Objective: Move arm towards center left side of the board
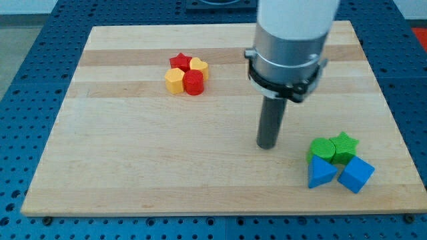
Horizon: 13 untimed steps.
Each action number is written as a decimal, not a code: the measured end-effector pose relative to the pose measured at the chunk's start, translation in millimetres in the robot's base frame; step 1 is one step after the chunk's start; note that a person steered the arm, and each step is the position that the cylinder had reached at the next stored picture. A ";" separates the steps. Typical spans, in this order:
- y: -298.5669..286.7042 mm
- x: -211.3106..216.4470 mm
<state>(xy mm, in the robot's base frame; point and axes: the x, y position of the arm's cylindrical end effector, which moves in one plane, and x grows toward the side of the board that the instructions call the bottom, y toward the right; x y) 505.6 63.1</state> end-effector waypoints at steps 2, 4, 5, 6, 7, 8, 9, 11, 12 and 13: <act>-25.6 -3.6; -28.6 -3.6; -37.6 -0.6; -60.6 19.8; -92.7 43.1; -122.5 31.2; -158.3 4.6; -239.4 -64.7; -260.8 -94.0; -270.0 -113.5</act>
